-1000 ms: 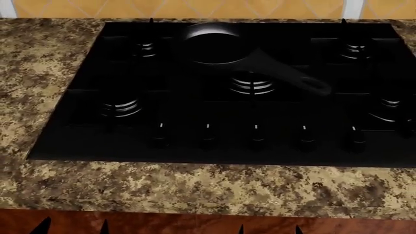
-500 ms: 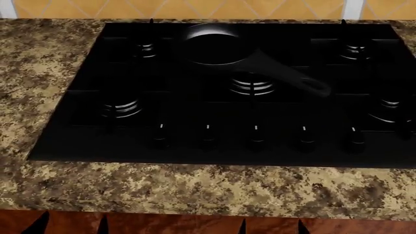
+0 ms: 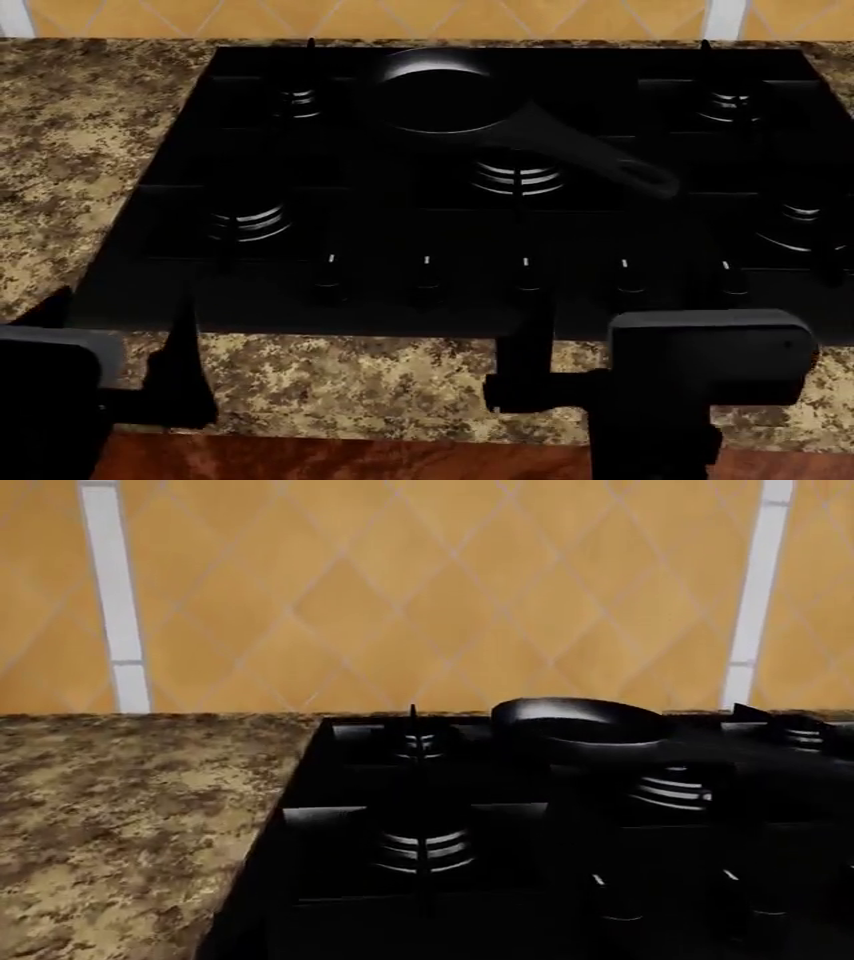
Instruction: Pick the dumpling from the plate and place it in the pan.
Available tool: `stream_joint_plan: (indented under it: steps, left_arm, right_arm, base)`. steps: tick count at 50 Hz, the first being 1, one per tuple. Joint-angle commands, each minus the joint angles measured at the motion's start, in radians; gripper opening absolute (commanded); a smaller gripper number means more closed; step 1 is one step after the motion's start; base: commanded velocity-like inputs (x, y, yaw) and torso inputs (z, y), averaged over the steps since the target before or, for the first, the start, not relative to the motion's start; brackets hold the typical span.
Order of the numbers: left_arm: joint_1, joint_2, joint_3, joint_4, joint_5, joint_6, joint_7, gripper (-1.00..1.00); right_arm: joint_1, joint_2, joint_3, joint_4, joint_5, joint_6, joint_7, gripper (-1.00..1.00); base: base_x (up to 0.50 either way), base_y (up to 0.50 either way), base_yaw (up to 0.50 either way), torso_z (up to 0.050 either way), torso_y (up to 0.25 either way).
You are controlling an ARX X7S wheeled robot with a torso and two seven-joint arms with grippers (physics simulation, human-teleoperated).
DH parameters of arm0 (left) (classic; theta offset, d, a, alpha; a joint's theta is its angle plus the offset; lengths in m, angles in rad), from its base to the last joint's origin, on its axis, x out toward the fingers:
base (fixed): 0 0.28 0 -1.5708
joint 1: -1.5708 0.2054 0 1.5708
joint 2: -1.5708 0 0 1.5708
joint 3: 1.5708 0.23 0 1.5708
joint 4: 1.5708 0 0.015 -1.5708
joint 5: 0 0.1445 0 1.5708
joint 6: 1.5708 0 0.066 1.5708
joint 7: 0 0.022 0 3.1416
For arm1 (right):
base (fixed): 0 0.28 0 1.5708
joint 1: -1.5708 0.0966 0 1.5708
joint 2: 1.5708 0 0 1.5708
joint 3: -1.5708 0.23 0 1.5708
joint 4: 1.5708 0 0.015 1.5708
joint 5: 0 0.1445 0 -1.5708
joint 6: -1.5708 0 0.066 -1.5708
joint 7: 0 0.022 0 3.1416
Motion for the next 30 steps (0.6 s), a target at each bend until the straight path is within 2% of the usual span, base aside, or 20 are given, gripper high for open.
stream_joint_plan:
  steps: [1,13,23,30]
  left_arm:
    - [-0.207,-0.026,-0.005,-0.029,-0.043,-0.166,0.005,1.0]
    - [-0.435,-0.01,0.035,-0.134,-0.043,-0.274,0.004,1.0]
    - [-0.445,-0.011,0.039,-0.121,-0.046,-0.279,-0.004,1.0]
    - [-0.44,-0.011,0.035,-0.111,-0.053,-0.283,-0.011,1.0]
  right_arm:
    - [0.251,0.032,0.026,0.006,0.046,0.209,-0.021,1.0]
    - [0.459,0.043,0.012,0.114,0.061,0.321,-0.038,1.0]
    - [0.449,0.04,0.008,0.119,0.067,0.313,-0.039,1.0]
    - [0.439,0.04,0.015,0.109,0.075,0.307,-0.039,1.0]
  base:
    - [0.0,0.0,0.0,0.0,0.0]
    - [0.0,0.0,0.0,0.0,0.0]
    - [0.0,0.0,0.0,0.0,0.0]
    - [0.0,-0.38,0.0,0.0,0.0]
